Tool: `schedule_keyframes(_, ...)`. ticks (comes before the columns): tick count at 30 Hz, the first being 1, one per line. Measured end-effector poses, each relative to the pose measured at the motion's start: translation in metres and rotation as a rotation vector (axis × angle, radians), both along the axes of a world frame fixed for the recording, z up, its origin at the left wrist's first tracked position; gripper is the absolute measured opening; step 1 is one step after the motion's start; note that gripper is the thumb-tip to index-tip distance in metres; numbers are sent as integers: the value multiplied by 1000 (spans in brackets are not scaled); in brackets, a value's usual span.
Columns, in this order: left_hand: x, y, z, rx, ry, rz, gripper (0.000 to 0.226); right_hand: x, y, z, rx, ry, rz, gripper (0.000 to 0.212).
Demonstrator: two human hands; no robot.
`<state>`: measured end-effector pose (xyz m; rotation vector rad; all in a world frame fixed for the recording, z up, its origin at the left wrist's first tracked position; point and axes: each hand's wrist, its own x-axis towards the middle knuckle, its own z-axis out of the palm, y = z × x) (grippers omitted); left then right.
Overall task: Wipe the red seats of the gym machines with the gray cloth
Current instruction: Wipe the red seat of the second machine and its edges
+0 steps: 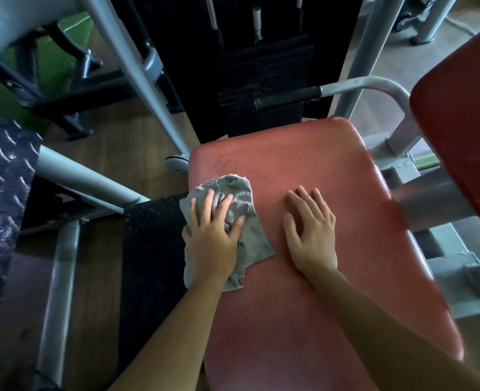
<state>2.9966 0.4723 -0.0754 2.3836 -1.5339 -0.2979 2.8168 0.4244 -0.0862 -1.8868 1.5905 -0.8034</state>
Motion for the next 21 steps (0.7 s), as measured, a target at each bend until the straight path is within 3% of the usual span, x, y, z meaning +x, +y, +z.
schedule_keyframes(4,9,-5,2,-86,-73,28,43,-2,0,1,19,27,35,59)
schedule_keyframes(8,36,-12,4,-248,-165,-96,37,-1,0,6,38,139,102,58)
schedule_keyframes(12,80,-12,19,-305,-13,-88,29,27,-14,20,-43,191,131,55)
schedule_keyframes(17,145,0,28,-251,116,102,23,121,-53,28,7,136,207,53)
schedule_keyframes(21,203,-6,28,-223,196,302,25,185,-68,13,-19,221,187,46)
